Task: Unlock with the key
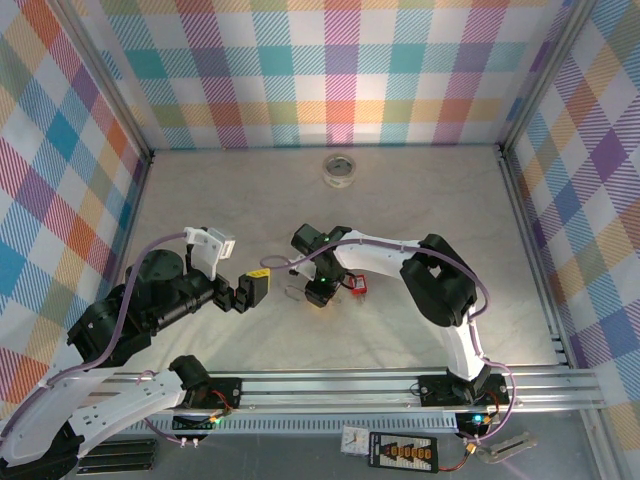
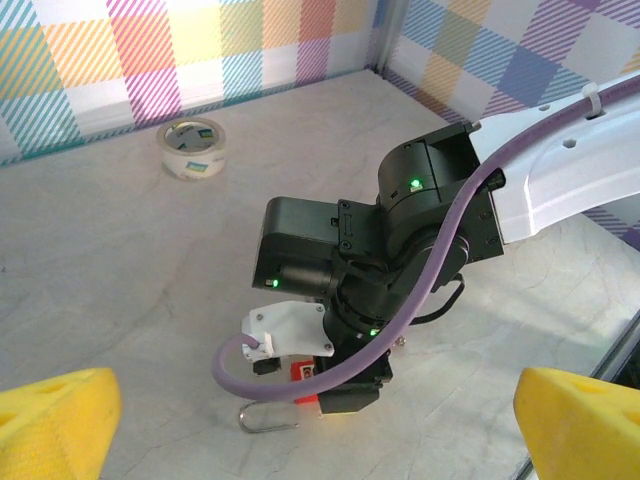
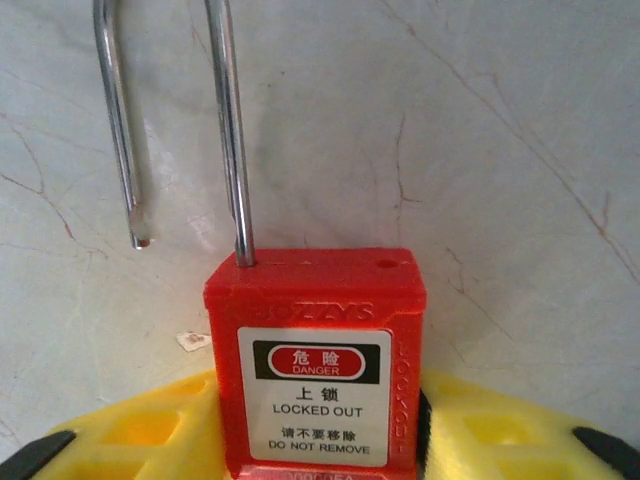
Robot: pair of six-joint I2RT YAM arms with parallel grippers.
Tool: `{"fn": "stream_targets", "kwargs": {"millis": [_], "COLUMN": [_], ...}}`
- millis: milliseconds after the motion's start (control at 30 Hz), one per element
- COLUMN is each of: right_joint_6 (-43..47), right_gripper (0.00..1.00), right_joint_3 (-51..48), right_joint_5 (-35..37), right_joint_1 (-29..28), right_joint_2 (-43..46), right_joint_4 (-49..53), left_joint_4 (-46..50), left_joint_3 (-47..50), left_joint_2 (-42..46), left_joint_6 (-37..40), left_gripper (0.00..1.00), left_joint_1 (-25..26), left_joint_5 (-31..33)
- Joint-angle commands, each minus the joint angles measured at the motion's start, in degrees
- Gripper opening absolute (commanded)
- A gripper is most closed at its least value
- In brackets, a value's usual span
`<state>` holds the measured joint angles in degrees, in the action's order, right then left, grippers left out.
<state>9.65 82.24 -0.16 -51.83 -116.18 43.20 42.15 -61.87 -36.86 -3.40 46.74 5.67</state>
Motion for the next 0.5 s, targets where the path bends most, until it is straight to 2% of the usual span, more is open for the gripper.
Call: {"fn": "stream_targets", "kwargs": {"millis": [0,100,133,233,300,467], "right_joint_6": [-10.8,-21.5,-25.8,-39.7,-45.8,-54.0], "right_gripper": [0.35,0.24,0.23,0.27,0.3,0.34], "right_joint_3": [-1.4,-2.6,-3.0,-3.7,-4.5,-5.7], "right_joint_5": [1.4,2.6,3.0,4.9,4.1,3.4], "right_joint_1": [-0.5,-0.5,-0.8,-1.1,-1.7,-3.6], "right_joint_2": [0.2,1.2,1.6,2.1,2.3,2.5], "right_joint_4": [1.0,1.7,1.9,4.5,4.6,2.0], "left_joint_4": [1.1,1.5,1.5,1.5,1.6,1.4], "left_joint_3": [-1.6,-1.5,-1.4,-1.2,-1.1,-0.4], "left_joint_2": [0.8,0.9,0.9,0.9,1.0,1.3], "left_joint_6": [0.8,0.5,0.5,0.0,-0.5,-2.0], "left_gripper": [1.0,1.0,1.0,1.0,1.0,1.0], "left_joint_1": [-0.2,-0.2,-0.2,-0.2,-0.2,-0.2], "left_joint_5": [0.3,0.7,0.7,0.6,0.7,0.5]}}
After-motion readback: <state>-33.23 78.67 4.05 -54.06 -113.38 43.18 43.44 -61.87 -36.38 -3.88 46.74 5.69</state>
